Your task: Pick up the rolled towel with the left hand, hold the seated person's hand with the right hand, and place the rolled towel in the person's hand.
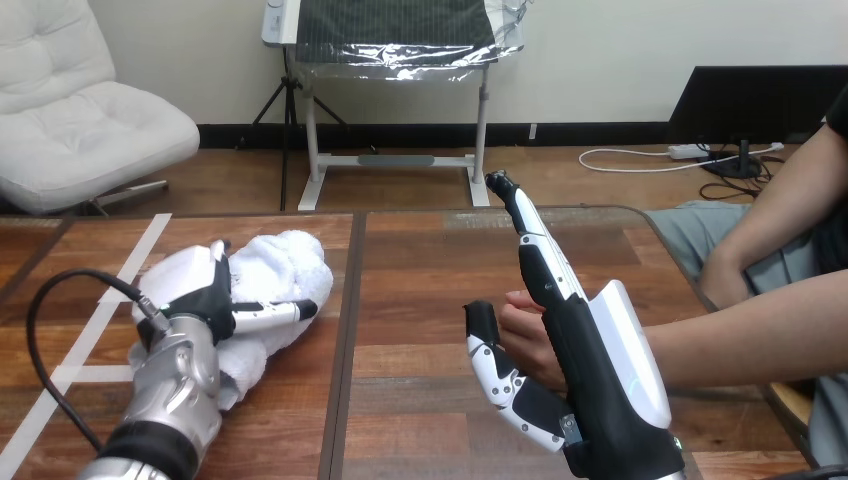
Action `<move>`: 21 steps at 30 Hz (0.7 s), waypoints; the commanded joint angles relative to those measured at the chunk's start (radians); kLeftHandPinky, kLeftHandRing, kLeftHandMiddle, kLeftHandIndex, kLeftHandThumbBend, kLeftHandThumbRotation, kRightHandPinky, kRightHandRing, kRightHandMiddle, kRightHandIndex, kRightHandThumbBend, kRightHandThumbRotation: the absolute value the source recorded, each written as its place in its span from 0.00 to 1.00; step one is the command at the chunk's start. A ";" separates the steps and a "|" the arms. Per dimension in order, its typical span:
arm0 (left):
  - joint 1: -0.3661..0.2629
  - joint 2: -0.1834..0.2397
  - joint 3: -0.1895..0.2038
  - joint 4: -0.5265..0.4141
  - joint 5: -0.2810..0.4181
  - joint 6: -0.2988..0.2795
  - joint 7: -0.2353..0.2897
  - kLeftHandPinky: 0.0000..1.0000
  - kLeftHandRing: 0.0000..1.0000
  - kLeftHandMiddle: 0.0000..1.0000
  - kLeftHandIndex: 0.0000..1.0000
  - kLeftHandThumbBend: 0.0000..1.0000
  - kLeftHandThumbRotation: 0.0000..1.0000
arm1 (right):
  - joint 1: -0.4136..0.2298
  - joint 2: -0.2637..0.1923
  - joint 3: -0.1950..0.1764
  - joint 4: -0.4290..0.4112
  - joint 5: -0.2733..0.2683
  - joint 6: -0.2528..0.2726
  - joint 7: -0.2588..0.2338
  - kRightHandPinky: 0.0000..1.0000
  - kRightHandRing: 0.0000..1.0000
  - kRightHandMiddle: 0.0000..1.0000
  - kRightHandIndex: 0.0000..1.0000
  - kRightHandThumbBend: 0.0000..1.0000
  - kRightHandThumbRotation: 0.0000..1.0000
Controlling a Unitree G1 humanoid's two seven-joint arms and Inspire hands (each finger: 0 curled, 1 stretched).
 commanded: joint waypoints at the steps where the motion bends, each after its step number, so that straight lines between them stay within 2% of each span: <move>1: -0.111 -0.013 -0.029 0.029 -0.009 0.002 -0.023 0.95 0.96 0.98 1.00 1.00 0.71 | -0.061 -0.001 -0.016 -0.039 0.003 -0.012 0.003 1.00 1.00 1.00 1.00 0.00 0.00; 12: -0.130 -0.022 -0.045 0.081 -0.040 -0.011 -0.086 0.96 0.96 0.97 1.00 1.00 0.72 | -0.056 -0.004 -0.018 -0.047 0.001 -0.008 0.006 1.00 1.00 1.00 1.00 0.00 0.00; 21: -0.133 -0.028 -0.063 0.111 -0.046 -0.018 -0.086 0.94 0.94 0.96 1.00 1.00 0.72 | -0.057 -0.004 -0.020 -0.044 0.002 -0.013 0.005 1.00 1.00 1.00 1.00 0.00 0.00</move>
